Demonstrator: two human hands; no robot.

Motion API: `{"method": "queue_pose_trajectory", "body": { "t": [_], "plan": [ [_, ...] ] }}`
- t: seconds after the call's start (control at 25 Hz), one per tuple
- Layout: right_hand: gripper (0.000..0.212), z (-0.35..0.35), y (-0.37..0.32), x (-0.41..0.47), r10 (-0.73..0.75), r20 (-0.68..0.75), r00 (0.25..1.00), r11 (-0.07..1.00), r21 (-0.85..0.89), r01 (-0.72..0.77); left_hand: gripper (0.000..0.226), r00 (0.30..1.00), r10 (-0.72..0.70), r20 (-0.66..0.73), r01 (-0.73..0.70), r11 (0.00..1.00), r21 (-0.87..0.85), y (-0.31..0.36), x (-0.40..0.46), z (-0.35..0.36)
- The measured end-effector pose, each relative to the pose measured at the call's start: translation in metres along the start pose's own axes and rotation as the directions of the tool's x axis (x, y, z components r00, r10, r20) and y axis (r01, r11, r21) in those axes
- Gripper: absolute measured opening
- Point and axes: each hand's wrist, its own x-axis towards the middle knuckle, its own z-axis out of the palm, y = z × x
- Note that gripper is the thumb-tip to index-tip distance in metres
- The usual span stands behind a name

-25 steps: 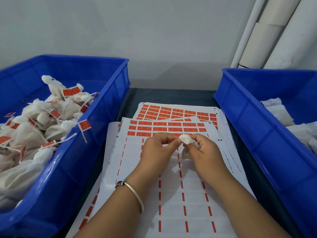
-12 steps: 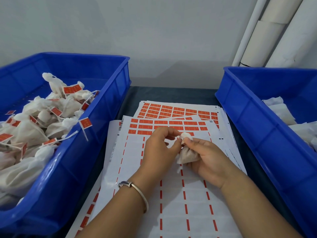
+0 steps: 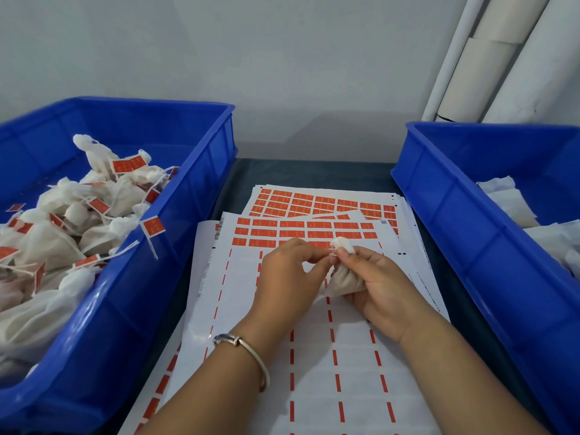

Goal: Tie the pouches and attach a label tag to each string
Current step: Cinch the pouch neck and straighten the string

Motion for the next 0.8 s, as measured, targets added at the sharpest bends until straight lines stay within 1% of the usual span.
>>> {"method": "queue_pose_trajectory", "body": {
  "t": [0.12, 0.16, 0.24, 0.32, 0.48, 0.56, 0.6, 0.68, 0.76, 0.8],
  "plan": [
    [0.020, 0.000, 0.000, -0.001, -0.016, -0.026, 1.000, 1.000, -0.013, 0.015, 0.004, 0.995, -0.080, 0.058, 0.081, 0.997, -0.007, 0.000, -0.001, 0.002],
    [0.019, -0.001, 0.000, -0.001, -0.012, -0.033, 0.999, 1.000, -0.014, 0.012, 0.006, 0.992, -0.105, 0.069, 0.106, 0.994, -0.011, 0.001, -0.001, 0.001],
    [0.016, -0.002, 0.000, 0.000, 0.015, -0.065, 0.998, 1.000, -0.027, -0.017, 0.019, 0.989, -0.134, 0.060, 0.134, 0.991, -0.004, 0.001, 0.001, -0.002],
    [0.014, -0.003, 0.000, 0.001, 0.042, -0.096, 0.995, 0.998, -0.045, -0.046, 0.024, 0.988, -0.148, 0.041, 0.147, 0.989, 0.027, -0.001, 0.002, -0.005],
    [0.014, -0.003, 0.002, 0.003, 0.049, -0.111, 0.993, 0.996, -0.074, -0.058, 0.015, 0.992, -0.122, 0.026, 0.117, 0.983, 0.141, -0.001, 0.002, -0.006],
    [0.013, -0.003, 0.003, 0.003, 0.037, -0.114, 0.993, 0.995, -0.085, -0.047, 0.013, 0.992, -0.125, 0.008, 0.123, 0.981, 0.151, -0.001, 0.002, -0.008],
    [0.016, -0.003, 0.003, 0.003, 0.030, -0.119, 0.992, 0.996, -0.085, -0.040, 0.013, 0.990, -0.142, 0.001, 0.141, 0.982, 0.129, -0.002, 0.003, -0.009],
    [0.026, -0.004, 0.003, 0.005, 0.021, -0.132, 0.991, 0.996, -0.084, -0.032, 0.020, 0.983, -0.184, 0.021, 0.183, 0.983, 0.019, -0.003, 0.003, -0.009],
    [0.031, -0.006, 0.004, 0.005, 0.019, -0.119, 0.993, 0.997, -0.076, -0.028, 0.034, 0.980, -0.176, 0.093, 0.183, 0.981, -0.064, -0.001, 0.000, -0.006],
    [0.034, -0.006, 0.004, 0.005, 0.017, -0.105, 0.994, 0.998, -0.059, -0.024, 0.042, 0.980, -0.157, 0.125, 0.164, 0.985, -0.054, 0.000, -0.002, -0.004]
  ]
}}
